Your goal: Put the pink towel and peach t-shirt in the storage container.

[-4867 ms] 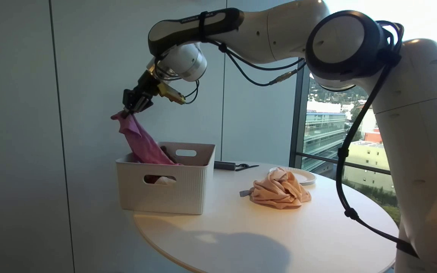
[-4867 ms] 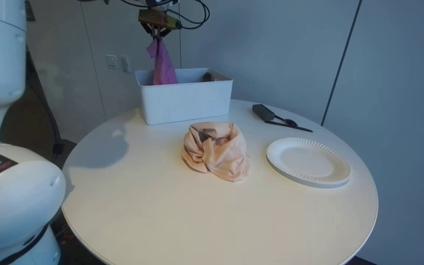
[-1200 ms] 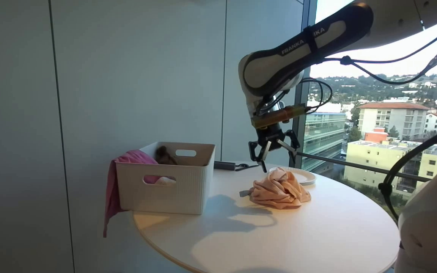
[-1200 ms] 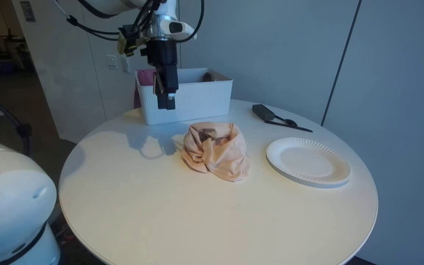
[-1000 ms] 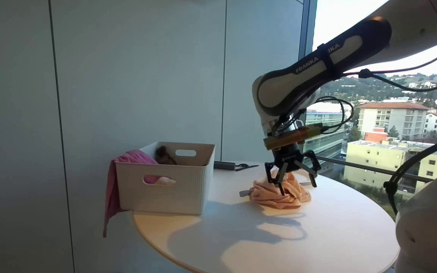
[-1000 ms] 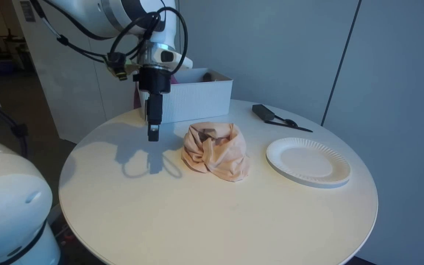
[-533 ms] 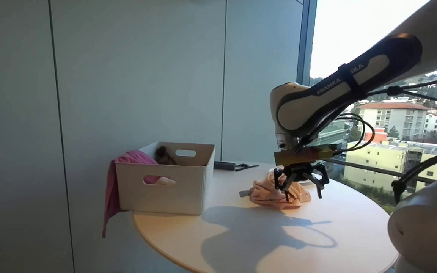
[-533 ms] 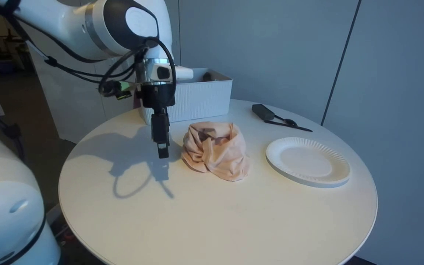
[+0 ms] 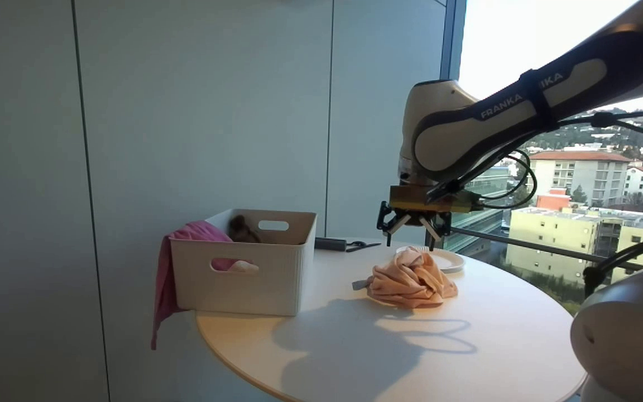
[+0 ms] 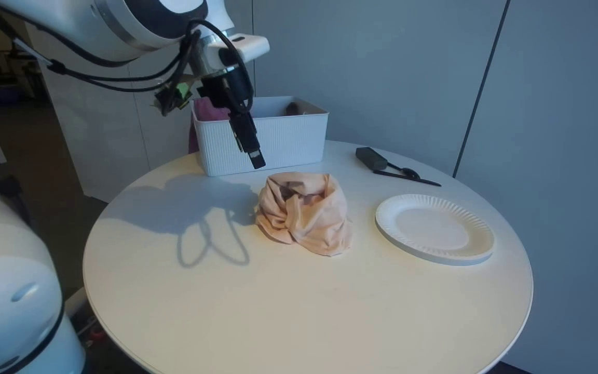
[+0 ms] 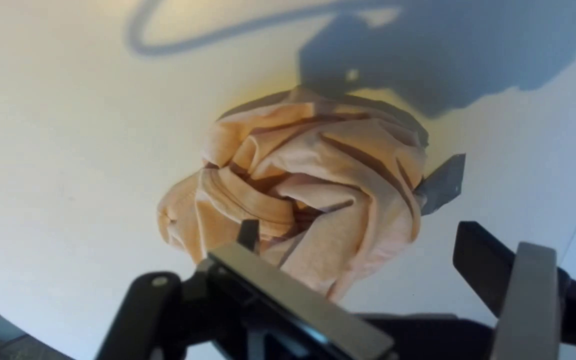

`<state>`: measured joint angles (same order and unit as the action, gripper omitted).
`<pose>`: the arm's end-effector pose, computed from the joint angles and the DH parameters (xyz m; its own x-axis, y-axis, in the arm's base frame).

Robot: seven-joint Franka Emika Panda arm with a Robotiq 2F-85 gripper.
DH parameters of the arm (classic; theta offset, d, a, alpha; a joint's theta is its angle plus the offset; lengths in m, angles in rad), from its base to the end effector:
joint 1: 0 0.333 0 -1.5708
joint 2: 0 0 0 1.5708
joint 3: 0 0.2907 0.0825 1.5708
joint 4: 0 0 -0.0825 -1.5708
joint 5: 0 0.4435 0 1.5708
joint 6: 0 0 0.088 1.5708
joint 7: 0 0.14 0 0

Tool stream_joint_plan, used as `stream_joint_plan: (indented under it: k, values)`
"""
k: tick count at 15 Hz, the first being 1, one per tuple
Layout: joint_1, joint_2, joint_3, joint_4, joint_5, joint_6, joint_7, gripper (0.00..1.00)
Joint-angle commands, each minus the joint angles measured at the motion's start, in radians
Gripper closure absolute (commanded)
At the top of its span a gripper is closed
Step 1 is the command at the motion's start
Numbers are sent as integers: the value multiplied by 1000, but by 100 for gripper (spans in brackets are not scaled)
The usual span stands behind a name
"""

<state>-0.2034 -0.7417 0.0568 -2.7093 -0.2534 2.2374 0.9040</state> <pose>0.4208 -0.0802 0.3981 0.5543 -0.7504 0.3600 -0.7986 -0.6014 -0.0239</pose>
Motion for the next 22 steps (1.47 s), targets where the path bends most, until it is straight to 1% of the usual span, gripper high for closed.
stream_joint_plan:
  k: [1,3,6,9,10,11,12,13,15,16,18,19,20,21,22]
  values:
    - [-28,88,-32,10,49,175,-26,0]
    - [-27,143,-55,25,98,199,-46,0]
    - [-2,210,-90,48,197,183,-119,0]
    - [-7,256,-90,80,240,149,-170,0]
    - [-4,270,-94,91,257,139,-188,14]
    - [4,283,-101,104,280,120,-211,5]
    - [-3,296,-95,114,283,112,-216,24]
    - [-1,305,-96,126,295,92,-230,34]
    - [-8,324,-91,149,295,62,-236,48]
    - [-7,329,-90,161,295,40,-242,58]
    - [-11,342,-87,183,287,-6,-236,71]
    - [-17,349,-81,197,272,-39,-223,64]
    - [-16,354,-80,208,267,-72,-223,37]
    - [-13,358,-81,218,268,-97,-226,38]
    - [-13,362,-83,226,266,-117,-227,35]
